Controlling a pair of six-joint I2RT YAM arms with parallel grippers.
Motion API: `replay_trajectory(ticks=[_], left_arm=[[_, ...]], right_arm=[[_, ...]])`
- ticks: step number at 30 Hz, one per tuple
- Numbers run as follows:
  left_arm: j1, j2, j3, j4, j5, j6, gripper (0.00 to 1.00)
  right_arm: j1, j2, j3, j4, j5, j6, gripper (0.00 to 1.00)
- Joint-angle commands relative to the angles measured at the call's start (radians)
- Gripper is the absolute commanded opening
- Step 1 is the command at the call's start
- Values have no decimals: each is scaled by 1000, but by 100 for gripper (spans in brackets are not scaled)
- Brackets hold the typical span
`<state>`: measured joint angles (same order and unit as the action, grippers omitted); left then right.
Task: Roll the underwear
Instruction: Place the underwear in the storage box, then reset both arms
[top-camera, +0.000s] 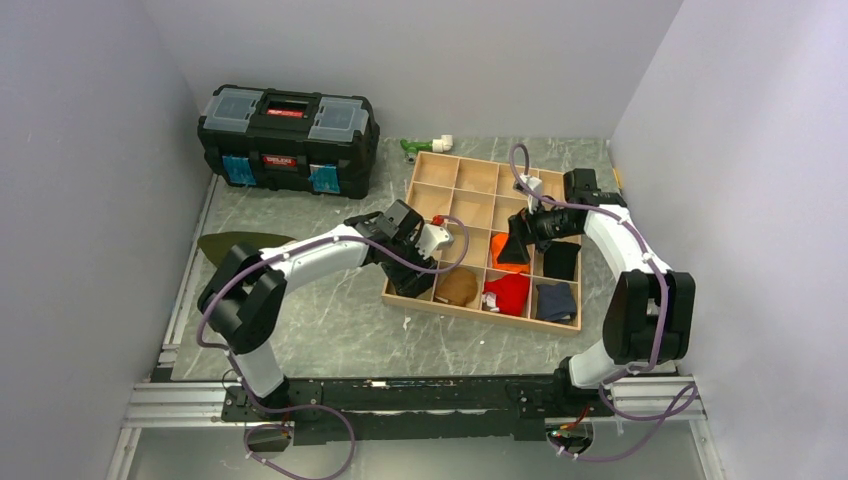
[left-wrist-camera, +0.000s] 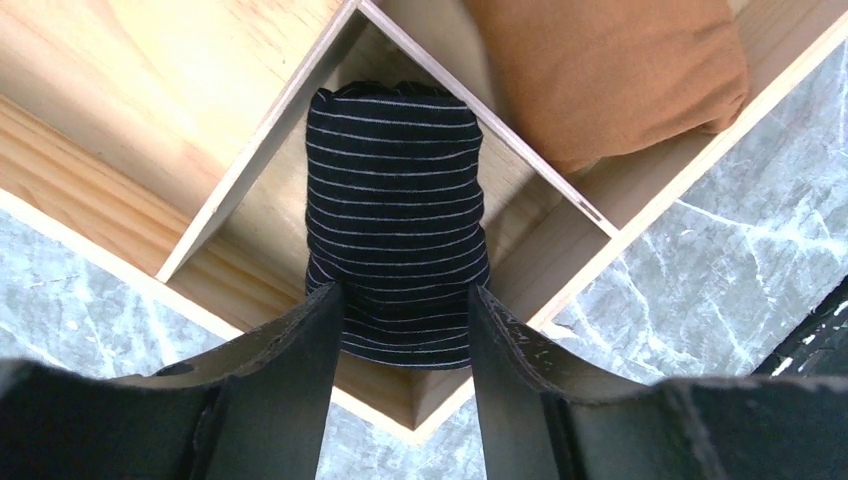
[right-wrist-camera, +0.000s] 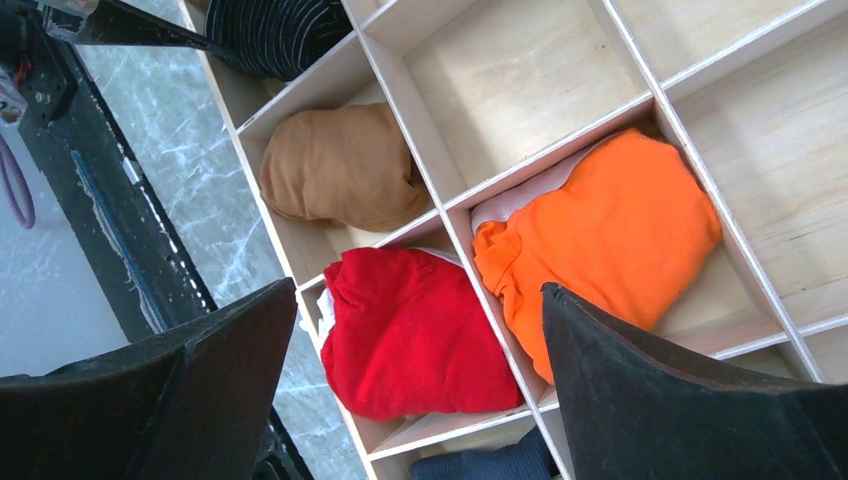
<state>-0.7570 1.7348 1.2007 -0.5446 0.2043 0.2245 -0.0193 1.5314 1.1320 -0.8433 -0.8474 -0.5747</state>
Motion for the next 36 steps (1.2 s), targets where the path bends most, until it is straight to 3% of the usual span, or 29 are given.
replay_trajectory(ticks=[1, 3, 20, 27, 33, 36], left_arm=[[-7, -81, -12, 31, -11, 10, 56], [-7, -110, -27, 58, -27, 8, 58], [74, -372, -141, 251, -185, -3, 83], [130, -476, -219, 361, -276, -10, 99], [189, -532, -276, 448, -309, -16, 99], [221, -541, -277, 456, -325, -38, 99]], right_arm=[[-5, -53, 13, 43, -18, -3, 96], [-5, -63, 10, 54, -11, 4, 99], [-9, -203, -59, 218, 114, 101, 100], [-13, -259, -75, 299, 224, 172, 100], [-16, -305, -92, 397, 359, 253, 100], [-17, -335, -118, 483, 506, 333, 100]])
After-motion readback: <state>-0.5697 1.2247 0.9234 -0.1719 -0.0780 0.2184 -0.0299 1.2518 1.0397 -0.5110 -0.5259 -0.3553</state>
